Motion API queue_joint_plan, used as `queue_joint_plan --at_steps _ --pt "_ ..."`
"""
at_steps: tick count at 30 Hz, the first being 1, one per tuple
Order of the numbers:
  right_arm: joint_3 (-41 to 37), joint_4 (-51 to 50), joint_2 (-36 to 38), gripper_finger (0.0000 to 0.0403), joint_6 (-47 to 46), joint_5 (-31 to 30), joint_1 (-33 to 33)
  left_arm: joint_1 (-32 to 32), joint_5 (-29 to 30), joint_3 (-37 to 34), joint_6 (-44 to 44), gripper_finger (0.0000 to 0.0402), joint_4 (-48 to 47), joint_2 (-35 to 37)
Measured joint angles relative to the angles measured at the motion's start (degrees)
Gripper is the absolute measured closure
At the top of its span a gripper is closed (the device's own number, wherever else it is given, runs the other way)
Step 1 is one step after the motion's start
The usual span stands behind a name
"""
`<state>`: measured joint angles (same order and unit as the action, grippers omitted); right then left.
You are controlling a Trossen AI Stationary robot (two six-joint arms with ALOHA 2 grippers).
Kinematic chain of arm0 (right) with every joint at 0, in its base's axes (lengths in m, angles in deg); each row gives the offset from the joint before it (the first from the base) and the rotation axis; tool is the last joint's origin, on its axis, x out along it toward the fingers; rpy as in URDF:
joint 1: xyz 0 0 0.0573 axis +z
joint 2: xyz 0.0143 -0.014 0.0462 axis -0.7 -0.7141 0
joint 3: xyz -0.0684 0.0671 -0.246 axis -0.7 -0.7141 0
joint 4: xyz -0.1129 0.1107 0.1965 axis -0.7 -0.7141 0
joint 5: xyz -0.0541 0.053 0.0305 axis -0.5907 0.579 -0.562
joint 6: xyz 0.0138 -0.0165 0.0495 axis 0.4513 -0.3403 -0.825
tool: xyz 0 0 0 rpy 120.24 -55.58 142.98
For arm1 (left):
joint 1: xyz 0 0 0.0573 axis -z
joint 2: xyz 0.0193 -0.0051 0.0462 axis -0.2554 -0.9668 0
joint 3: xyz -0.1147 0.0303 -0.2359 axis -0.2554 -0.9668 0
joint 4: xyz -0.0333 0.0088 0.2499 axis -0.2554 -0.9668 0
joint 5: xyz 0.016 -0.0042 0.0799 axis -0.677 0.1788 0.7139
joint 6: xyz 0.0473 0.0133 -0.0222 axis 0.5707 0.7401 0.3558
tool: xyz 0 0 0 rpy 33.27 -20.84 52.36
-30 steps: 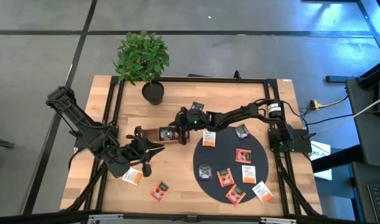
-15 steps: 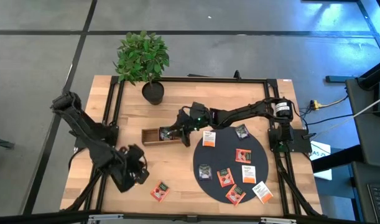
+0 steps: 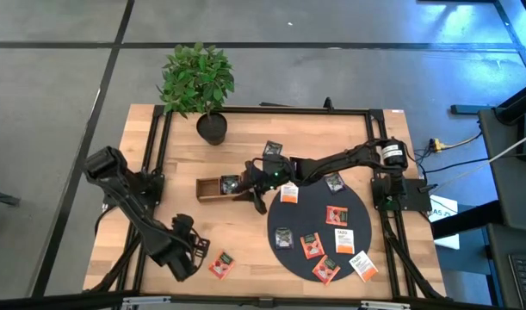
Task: Pick & Place Tea
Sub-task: Put the white tea bag into the left section of the wooden organizer
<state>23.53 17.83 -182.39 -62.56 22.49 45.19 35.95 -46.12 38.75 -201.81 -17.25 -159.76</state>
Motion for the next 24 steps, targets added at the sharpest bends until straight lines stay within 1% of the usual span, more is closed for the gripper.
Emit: queue_joint_plan --at_steps 5,10,12,16,21,24 --pt "0.0 0.27 0.29 0.0277 -0.02 1.24 0.26 0.3 0.49 -0.01 3.47 0.0359 -0.23 -2.3" --pt "0.0 0.34 0.29 0.0277 -1.3 1.38 0.24 0.07 -1.22 -0.01 3.24 0.0346 -0.19 -2.5" --pt "0.0 0.34 0.29 0.0277 -1.27 1.38 0.23 0.0 -3.14 -0.01 2.94 0.0329 -0.19 -2.5" --pt "0.0 0.38 0.29 0.0277 -1.25 1.39 0.23 -0.28 -7.17 -0.01 2.2 0.028 -0.32 -2.5" --pt "0.0 0.36 0.29 0.0277 -1.2 1.46 0.23 -0.17 -6.48 -0.01 1.61 0.0236 0.07 -2.5" --pt "0.0 0.26 0.29 0.0277 -1.16 1.46 0.23 -0.16 -8.55 -0.01 0.43 0.0224 -0.32 -2.5"
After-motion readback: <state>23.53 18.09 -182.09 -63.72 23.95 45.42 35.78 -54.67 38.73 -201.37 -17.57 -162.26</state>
